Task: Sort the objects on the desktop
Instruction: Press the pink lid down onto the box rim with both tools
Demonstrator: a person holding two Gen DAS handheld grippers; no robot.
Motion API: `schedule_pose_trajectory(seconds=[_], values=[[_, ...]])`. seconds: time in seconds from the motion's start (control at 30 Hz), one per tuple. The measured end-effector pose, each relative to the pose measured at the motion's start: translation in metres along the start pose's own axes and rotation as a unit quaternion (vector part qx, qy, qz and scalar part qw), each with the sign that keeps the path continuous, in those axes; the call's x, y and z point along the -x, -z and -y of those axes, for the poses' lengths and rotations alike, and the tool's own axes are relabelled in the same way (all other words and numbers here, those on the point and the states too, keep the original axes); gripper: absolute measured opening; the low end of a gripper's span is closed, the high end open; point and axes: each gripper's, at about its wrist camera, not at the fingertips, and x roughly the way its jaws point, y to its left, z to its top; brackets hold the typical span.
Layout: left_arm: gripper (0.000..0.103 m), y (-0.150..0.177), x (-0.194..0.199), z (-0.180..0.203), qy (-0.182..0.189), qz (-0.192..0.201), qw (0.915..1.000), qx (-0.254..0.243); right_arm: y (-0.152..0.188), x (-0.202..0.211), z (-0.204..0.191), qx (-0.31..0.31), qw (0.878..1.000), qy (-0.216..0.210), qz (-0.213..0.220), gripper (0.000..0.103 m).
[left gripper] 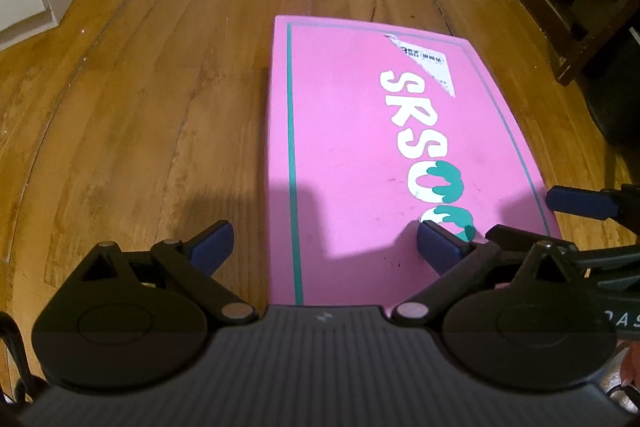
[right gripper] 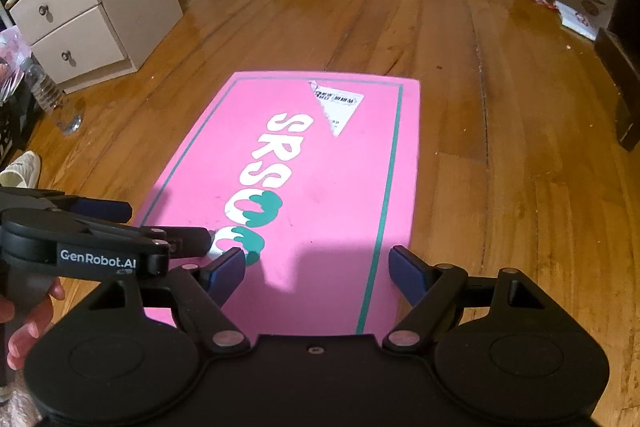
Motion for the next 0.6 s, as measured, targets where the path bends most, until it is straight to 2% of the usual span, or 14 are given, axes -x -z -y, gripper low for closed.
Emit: schedule_pose_trajectory(seconds=[0.6], values=[[0.103, 0.0045, -0.0084, 0.0095, -0.016, 0.0, 0.9998, -0.014, -0.0009, -0.011, 0.0081, 0.006, 1.0, -0.019, -0.012, 0.085]])
